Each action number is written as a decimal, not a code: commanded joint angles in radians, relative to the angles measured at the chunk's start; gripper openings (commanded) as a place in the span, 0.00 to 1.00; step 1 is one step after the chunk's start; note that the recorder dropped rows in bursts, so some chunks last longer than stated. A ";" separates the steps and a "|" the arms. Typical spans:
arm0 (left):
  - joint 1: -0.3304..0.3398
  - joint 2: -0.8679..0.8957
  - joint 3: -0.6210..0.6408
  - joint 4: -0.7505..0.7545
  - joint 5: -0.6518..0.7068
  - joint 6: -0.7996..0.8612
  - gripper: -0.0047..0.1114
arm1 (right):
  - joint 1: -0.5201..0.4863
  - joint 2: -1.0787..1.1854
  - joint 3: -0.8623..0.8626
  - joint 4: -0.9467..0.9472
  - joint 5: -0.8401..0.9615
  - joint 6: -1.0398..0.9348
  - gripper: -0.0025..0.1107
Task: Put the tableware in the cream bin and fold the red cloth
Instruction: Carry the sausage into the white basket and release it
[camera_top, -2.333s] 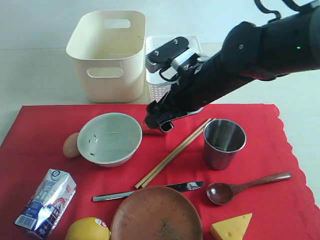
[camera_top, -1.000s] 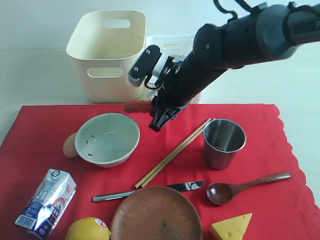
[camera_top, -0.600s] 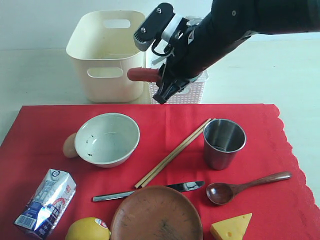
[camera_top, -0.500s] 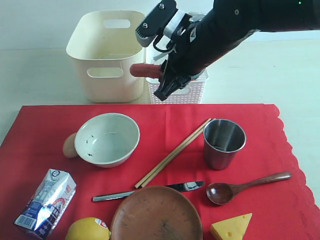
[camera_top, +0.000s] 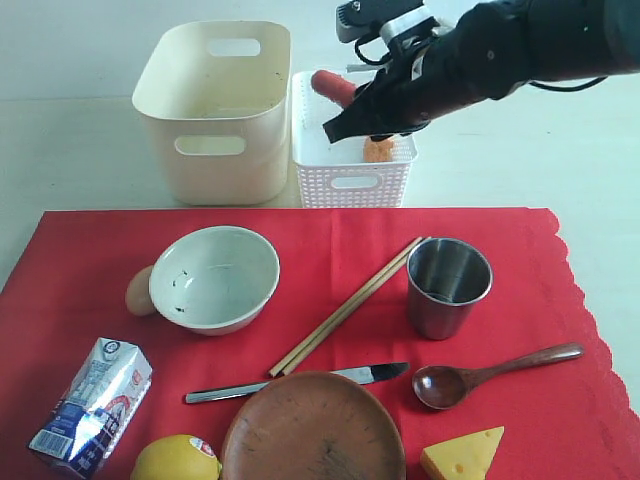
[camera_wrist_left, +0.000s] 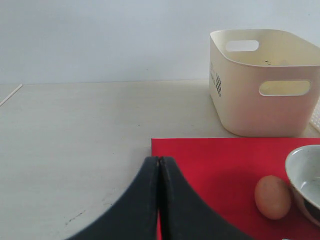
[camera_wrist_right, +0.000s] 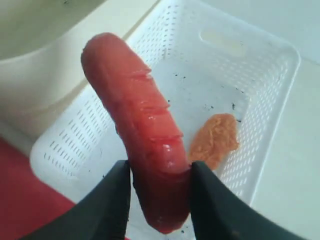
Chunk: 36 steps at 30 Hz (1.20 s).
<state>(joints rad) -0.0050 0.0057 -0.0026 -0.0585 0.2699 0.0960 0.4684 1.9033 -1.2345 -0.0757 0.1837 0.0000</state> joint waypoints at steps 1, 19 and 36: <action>-0.005 -0.006 0.003 0.003 -0.005 0.001 0.04 | -0.005 0.062 0.000 -0.004 -0.129 0.030 0.02; -0.005 -0.006 0.003 0.003 -0.005 0.001 0.04 | -0.005 0.121 0.000 -0.003 -0.208 0.116 0.70; -0.005 -0.006 0.003 0.003 -0.005 0.001 0.04 | -0.005 -0.110 0.007 -0.013 0.091 0.098 0.35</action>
<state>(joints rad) -0.0050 0.0057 -0.0026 -0.0585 0.2699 0.0960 0.4684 1.8464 -1.2345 -0.0800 0.2241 0.1084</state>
